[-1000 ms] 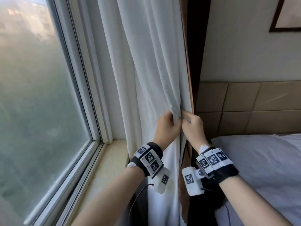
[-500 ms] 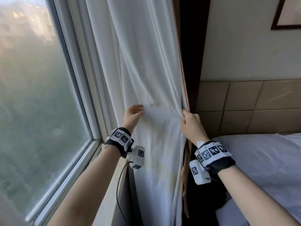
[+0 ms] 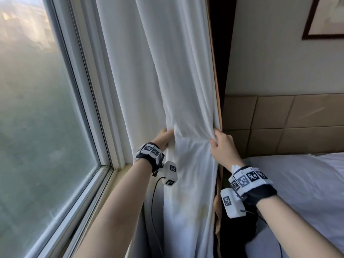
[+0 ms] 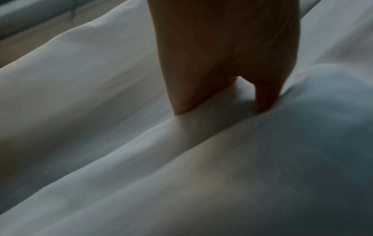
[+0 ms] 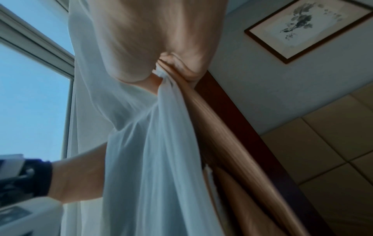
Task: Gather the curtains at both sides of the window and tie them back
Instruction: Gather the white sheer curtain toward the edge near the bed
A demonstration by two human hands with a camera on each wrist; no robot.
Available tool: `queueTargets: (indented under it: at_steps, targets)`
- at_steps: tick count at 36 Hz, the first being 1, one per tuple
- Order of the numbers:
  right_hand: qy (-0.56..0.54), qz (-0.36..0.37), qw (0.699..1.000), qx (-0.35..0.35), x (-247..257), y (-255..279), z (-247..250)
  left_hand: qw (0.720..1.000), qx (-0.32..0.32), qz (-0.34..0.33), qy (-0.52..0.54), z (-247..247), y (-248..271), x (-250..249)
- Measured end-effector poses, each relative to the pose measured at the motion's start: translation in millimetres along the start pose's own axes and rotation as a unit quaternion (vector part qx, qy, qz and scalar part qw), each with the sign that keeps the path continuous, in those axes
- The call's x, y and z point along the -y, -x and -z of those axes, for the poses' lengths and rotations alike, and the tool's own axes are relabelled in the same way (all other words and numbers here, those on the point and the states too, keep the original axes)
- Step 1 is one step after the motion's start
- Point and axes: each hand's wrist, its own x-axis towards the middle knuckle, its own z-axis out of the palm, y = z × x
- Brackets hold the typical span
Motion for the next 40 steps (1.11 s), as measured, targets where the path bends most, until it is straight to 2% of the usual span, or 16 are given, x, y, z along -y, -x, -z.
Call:
queueTargets:
  at_steps: [2, 6, 10, 14, 17, 20, 23, 27, 29, 31, 33, 35, 37, 40]
  targets:
    - [0.019, -0.009, 1.000, -0.008, -1, -2, 0, 0.999, -0.040, -0.033, -0.015, -6, -3, 2]
    - [0.054, -0.017, 0.998, -0.025, -2, -4, -1, 0.982, -0.163, -0.072, -0.064, -6, -3, 3]
    - [0.101, -0.019, 0.994, -0.033, -1, -5, -2, 0.938, -0.283, -0.106, -0.172, 13, 0, 6]
    - [0.149, 0.038, 0.988, -0.028, 3, -2, -11, 0.905, -0.287, -0.156, -0.273, 19, 16, 15]
    - [0.189, 0.082, 0.978, -0.031, 3, -2, -22, 0.893, -0.297, -0.185, -0.283, 13, 35, 23]
    - [0.219, 0.072, 0.973, -0.024, 6, 1, -28, 0.887, -0.313, -0.207, -0.270, 5, 57, 27]
    - [0.213, 0.051, 0.976, -0.003, 12, 6, -31, 0.878, -0.293, -0.239, -0.293, -9, 76, 31]
    - [0.185, 0.049, 0.982, 0.006, 25, 14, -38, 0.896, -0.232, -0.269, -0.267, -30, 95, 27]
    - [0.121, 0.037, 0.992, 0.012, 34, 19, -42, 0.897, -0.205, -0.297, -0.254, -42, 100, 22]
    - [0.000, -0.006, 1.000, 0.016, 42, 24, -44, 0.896, -0.181, -0.302, -0.272, -54, 102, 19]
    - [-0.106, -0.036, 0.994, 0.012, 48, 26, -43, 0.912, -0.158, -0.282, -0.253, -63, 104, 17]
    - [-0.154, -0.051, 0.987, 0.011, 49, 25, -43, 0.935, -0.132, -0.256, -0.205, -62, 103, 17]
    - [-0.145, -0.055, 0.988, 0.011, 45, 21, -43, 0.958, -0.080, -0.229, -0.154, -54, 102, 19]
    - [-0.093, -0.057, 0.994, -0.004, 34, 14, -41, 0.982, 0.021, -0.149, -0.111, -38, 102, 21]
